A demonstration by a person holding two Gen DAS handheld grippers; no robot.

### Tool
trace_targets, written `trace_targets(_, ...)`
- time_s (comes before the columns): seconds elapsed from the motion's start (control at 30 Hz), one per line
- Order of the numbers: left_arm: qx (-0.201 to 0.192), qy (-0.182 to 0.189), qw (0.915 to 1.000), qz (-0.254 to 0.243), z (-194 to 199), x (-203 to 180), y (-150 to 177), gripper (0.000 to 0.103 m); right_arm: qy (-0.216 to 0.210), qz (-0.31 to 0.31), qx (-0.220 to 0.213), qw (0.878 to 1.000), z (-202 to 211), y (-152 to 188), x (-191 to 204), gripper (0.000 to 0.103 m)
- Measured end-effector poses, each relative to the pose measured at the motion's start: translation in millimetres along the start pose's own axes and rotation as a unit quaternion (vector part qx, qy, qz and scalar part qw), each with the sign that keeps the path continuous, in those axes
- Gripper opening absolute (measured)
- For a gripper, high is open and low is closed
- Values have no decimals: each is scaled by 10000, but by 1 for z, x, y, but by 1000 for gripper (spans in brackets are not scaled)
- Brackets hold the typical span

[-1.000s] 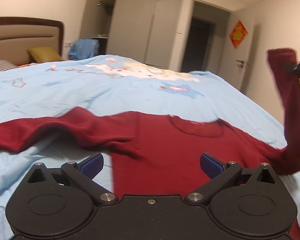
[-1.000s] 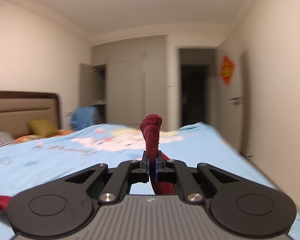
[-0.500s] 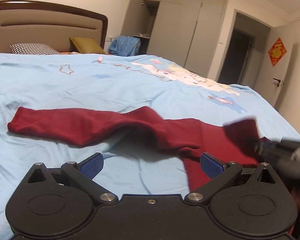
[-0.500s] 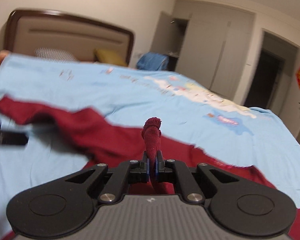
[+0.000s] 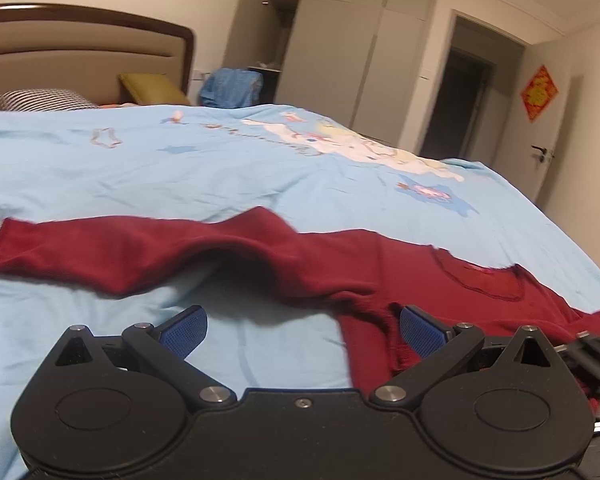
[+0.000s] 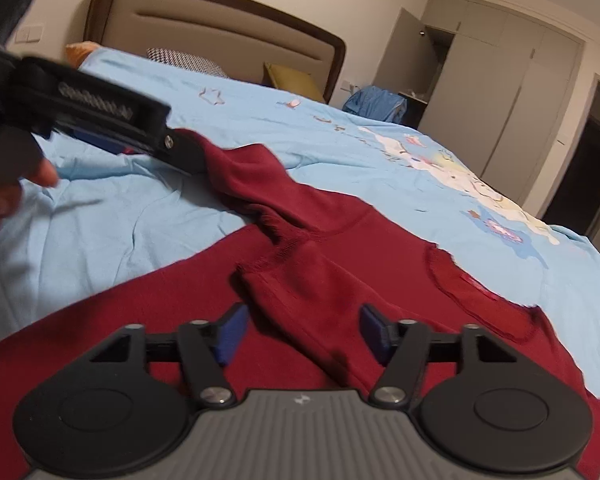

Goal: Fold small clothes

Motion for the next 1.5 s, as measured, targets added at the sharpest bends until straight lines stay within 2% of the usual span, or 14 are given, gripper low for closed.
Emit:
trace_targets(0.07,82,80,9998,-165,-13,-13,1,102,73,-215,-14,9997,17,8,-16,86)
trace_targets(0.23,311,287,9972,-613,-54,-51,11,102,573,-1055,67,9927,53,31,-79,97)
trace_targets(0.47,634,142,9954,-710,-94,-70,29,102,962,-2962,326,9497,67,78,-190,99)
trace_targets(0.57,626,107,9950,-770,-98,-69,36,103,1028,-3637,368,9251,57,96,-232,84)
trace_targets(0.7,565,50,9948,-845,-99,-71,39,103,823,-4661,197,8807,41,119,-278,70)
trace_targets(0.8,532,52,9950,-845,-98,-70,40,103,564,-4928,249,8679,28,127,-293,33)
trace_targets(0.83,522,56,9951,-841,-98,-70,40,103,569,-4874,277,8709,27,127,-294,12)
trace_targets(0.9,508,56,9951,-846,-98,-70,41,103,773,-4428,297,8928,30,117,-290,9)
trace_targets(1.0,527,9,9943,-922,-98,-73,42,103,1419,-3377,230,9302,41,92,-277,8)
trace_targets(1.07,538,-28,9932,-1030,-98,-76,43,103,1826,-2806,255,9420,43,79,-271,8)
trace_targets(1.2,548,-141,9911,-1209,-98,-82,44,103,2006,-2446,717,9459,21,76,-267,8)
trace_targets(1.3,543,-137,9912,-1201,-98,-81,44,103,1869,-2681,790,9418,16,87,-268,10)
trace_targets(1.37,550,-120,9914,-1179,-98,-80,44,103,1804,-2971,570,9359,30,95,-269,28)
trace_targets(1.5,550,-157,9908,-1225,-98,-80,44,103,1929,-2770,415,9404,68,103,-258,47)
Point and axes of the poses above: each gripper's, at about its wrist camera, not at the fingertips, and z roughly against the way its jaws point, x to its left, y to its underside, the point moved 2 cm from there along -z, roughly the way its jaws point, and after that the axes turned 4 degrees about x, right-handed, at the moved point
